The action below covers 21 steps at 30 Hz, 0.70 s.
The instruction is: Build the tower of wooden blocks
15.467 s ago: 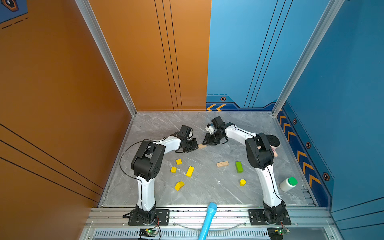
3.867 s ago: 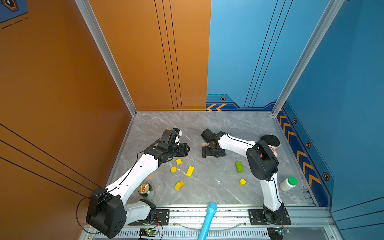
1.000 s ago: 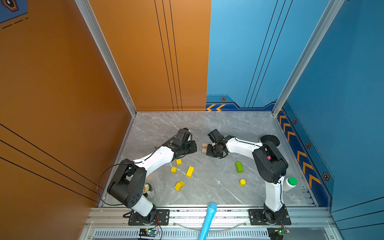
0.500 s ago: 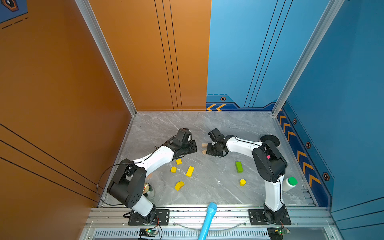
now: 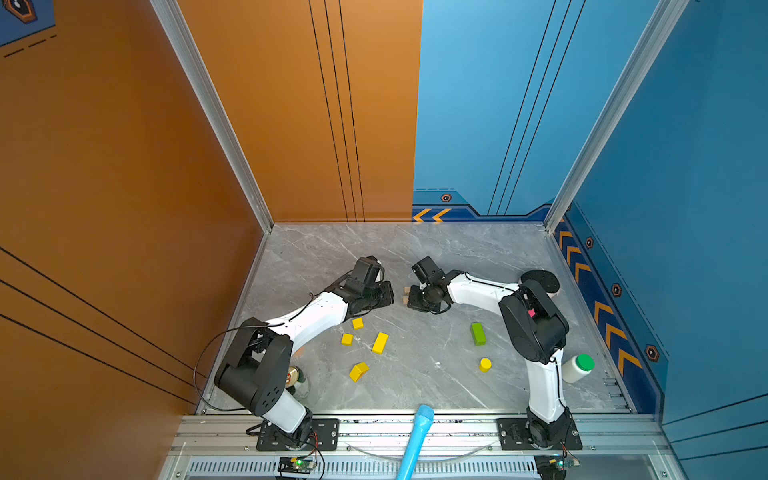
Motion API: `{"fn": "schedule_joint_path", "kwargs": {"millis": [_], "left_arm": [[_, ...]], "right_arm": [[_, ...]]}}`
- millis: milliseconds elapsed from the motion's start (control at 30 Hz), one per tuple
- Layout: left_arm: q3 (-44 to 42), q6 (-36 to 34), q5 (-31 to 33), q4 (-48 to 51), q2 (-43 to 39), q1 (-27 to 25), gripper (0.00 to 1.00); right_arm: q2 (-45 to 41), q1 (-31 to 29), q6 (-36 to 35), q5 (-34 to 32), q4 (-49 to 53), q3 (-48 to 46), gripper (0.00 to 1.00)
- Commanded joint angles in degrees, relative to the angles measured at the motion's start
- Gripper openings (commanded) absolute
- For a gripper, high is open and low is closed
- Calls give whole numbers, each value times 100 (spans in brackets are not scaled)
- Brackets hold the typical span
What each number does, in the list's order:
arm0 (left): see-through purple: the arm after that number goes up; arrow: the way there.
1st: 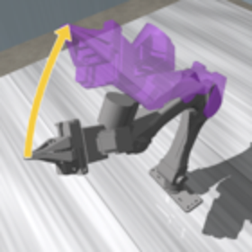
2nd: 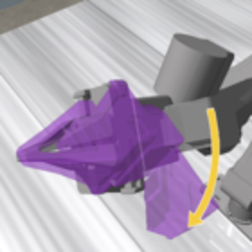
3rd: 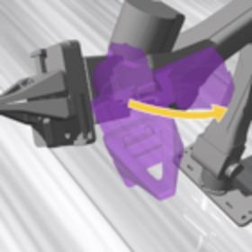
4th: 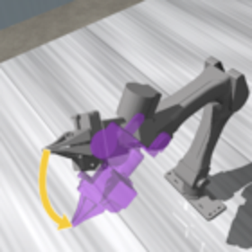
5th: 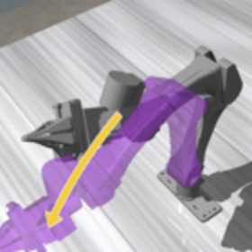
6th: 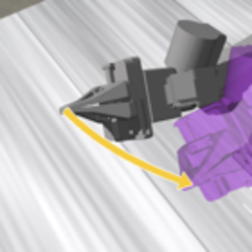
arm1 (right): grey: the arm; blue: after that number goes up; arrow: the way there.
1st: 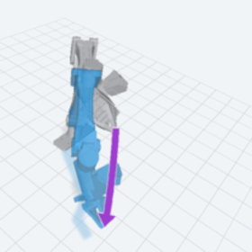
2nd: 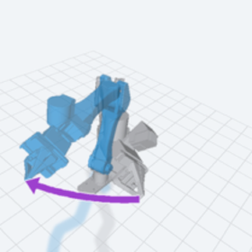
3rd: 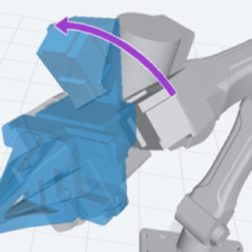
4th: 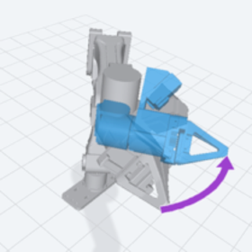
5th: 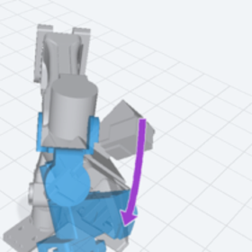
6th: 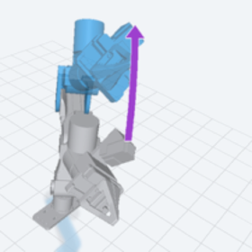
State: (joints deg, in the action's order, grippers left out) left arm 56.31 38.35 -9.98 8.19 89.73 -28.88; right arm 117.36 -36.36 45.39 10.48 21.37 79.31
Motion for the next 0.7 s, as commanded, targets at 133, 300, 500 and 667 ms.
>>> {"fn": "schedule_joint_path", "kwargs": {"millis": [133, 300, 500, 667], "left_arm": [[91, -117, -62, 169, -89, 45, 12], [107, -108, -58, 168, -76, 43, 12], [106, -96, -74, 164, -62, 45, 12], [88, -90, -77, 166, -54, 44, 11]], "right_arm": [[109, 95, 36, -29, 109, 158, 0], [110, 148, 19, -44, 132, 150, 0], [112, 156, 40, -24, 96, 173, 0], [105, 163, 74, -20, 57, 175, 0]]}}
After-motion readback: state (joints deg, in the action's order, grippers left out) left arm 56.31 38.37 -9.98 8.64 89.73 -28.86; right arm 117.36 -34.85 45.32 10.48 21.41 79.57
